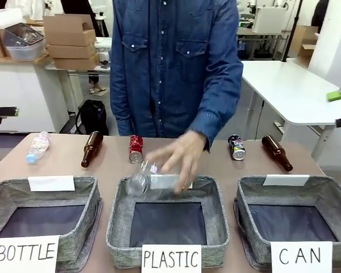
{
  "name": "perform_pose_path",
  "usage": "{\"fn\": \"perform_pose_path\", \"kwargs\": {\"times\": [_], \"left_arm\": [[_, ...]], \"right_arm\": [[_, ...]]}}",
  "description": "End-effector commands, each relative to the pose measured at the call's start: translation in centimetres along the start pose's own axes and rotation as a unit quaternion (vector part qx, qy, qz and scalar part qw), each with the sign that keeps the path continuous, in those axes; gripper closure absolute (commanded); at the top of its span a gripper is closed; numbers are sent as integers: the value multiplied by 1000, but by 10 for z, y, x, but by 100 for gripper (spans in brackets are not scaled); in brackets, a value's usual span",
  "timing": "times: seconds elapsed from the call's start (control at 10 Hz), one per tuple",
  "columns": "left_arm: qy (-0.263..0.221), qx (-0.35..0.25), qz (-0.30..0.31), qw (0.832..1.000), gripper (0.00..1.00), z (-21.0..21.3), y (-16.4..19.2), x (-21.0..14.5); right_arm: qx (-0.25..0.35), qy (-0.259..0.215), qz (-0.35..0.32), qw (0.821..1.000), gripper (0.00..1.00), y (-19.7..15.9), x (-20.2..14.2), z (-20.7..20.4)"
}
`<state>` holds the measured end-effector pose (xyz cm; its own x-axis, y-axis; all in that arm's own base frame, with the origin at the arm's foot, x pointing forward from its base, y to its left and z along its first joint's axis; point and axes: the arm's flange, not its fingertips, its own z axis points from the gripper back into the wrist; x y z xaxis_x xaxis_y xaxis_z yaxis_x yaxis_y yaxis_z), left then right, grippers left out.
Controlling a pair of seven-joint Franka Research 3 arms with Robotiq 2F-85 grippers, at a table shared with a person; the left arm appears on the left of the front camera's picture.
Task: Sort the can waste into the basket.
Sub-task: Pick up the can waste from the table and place it in the right Fabric basket.
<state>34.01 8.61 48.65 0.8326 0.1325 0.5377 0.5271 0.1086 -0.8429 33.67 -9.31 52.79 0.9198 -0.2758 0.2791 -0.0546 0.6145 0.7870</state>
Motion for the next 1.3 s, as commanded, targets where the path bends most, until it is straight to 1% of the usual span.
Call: {"fn": "perform_pose_path", "kwargs": {"times": [0.0,0.2,0.3,0.4,0.5,0.6,0.7,0.8,1.0,1.1,1.2], "left_arm": [[-7,-12,-11,1000,0,-1,-2,2],[-7,-12,-11,1000,0,-1,-2,2],[-7,-12,-11,1000,0,-1,-2,2],[-7,-12,-11,1000,0,-1,-2,2],[-7,-12,-11,1000,0,-1,-2,2],[-7,-12,-11,1000,0,-1,-2,2],[-7,-12,-11,1000,0,-1,-2,2],[-7,-12,-11,1000,0,-1,-2,2],[-7,-12,-11,1000,0,-1,-2,2],[-7,-12,-11,1000,0,-1,-2,2],[-7,-12,-11,1000,0,-1,-2,2]], "right_arm": [[10,21,6,1000,0,-1,15,-3],[38,27,-17,999,0,-14,2,29],[44,24,-28,998,0,-23,-7,45],[43,9,-38,998,0,-29,-14,56],[39,9,-33,999,0,-28,-14,51],[22,9,-31,999,0,-23,-10,41],[13,24,-18,999,0,-14,-2,22],[0,42,0,999,0,-2,10,-5],[-82,62,16,995,0,12,36,-66],[-136,53,9,989,0,10,50,-97],[-179,77,24,981,0,11,60,-135]]}}
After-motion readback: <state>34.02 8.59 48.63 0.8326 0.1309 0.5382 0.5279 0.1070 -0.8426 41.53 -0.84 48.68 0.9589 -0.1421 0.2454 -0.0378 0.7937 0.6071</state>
